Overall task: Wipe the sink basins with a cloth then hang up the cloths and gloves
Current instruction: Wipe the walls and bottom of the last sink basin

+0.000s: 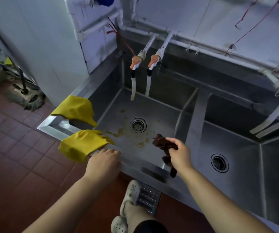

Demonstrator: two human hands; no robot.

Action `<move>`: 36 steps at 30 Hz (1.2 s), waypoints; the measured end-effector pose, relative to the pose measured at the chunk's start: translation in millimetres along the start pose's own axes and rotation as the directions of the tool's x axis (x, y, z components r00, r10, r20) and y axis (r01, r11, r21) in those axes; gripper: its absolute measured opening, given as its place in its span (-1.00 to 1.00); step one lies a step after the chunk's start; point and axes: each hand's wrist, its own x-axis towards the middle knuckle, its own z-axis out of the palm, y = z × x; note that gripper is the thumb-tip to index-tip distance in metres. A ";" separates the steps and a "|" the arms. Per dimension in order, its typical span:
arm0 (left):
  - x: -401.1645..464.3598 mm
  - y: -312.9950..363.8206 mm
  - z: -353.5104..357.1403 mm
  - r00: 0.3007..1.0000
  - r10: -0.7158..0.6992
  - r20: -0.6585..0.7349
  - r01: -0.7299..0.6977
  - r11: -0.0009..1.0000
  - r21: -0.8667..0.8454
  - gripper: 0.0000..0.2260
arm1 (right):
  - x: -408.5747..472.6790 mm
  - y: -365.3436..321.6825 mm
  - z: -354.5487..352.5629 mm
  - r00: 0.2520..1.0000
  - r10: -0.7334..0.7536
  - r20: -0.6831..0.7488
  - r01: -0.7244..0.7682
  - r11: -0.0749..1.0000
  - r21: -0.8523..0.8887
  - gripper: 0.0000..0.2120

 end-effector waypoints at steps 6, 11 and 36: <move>42.9 -26.3 5.7 0.997 0.060 0.058 -0.062 0.997 0.035 -0.76 | 47.4 13.8 34.9 0.994 0.108 -0.032 -0.109 0.993 -0.036 -0.49; 92.1 -50.9 2.0 0.988 0.078 0.132 -0.087 0.994 0.063 -0.72 | 92.4 26.2 65.7 0.951 0.310 -0.001 -0.309 0.951 0.020 -0.59; 274.8 -82.2 76.5 0.805 0.311 0.505 -0.433 0.890 0.144 -0.71 | 200.0 154.5 164.5 0.837 0.546 0.041 -0.313 0.539 -0.782 -0.17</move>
